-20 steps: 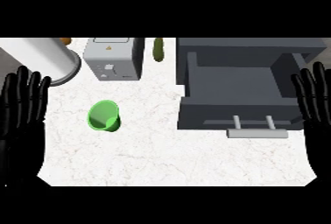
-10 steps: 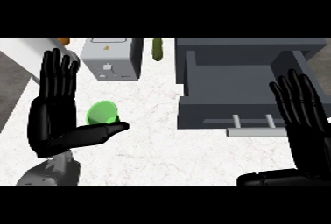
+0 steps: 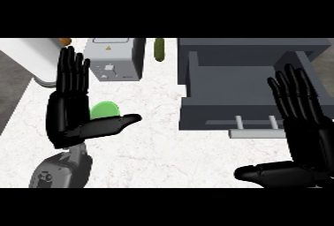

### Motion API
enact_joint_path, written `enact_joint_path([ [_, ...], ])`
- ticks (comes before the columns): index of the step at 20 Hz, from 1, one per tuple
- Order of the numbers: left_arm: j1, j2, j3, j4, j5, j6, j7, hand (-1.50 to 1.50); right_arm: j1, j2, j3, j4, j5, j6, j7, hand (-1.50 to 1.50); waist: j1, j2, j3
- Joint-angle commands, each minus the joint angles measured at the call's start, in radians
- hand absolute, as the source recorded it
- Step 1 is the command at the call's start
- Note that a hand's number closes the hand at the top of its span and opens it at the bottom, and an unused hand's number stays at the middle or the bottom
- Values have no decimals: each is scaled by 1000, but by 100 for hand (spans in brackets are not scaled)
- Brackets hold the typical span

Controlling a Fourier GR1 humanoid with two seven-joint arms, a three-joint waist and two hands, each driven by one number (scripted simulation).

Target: Pick up the cup, place it into the drawer and close the drawer

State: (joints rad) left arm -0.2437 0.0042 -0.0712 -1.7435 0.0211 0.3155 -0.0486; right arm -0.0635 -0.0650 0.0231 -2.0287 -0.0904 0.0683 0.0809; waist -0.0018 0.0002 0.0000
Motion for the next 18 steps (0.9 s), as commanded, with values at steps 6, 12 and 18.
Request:
enact_joint_path([
  [6, 30, -3, 22, 36, 13, -2, -15, -150, 0, -21, -52, 26, -32, 46, -31, -150, 1, 0, 0],
  [12, 143, -4, -10, 17, 30, 17, -59, -150, -76, -22, -53, -19, -37, 1, 95, -150, 4, -1, 0],
  [18, 71, -4, 32, 121, 34, 39, -38, -150, -19, -43, -79, -99, -85, 34, 126, -150, -2, -1, 0],
])
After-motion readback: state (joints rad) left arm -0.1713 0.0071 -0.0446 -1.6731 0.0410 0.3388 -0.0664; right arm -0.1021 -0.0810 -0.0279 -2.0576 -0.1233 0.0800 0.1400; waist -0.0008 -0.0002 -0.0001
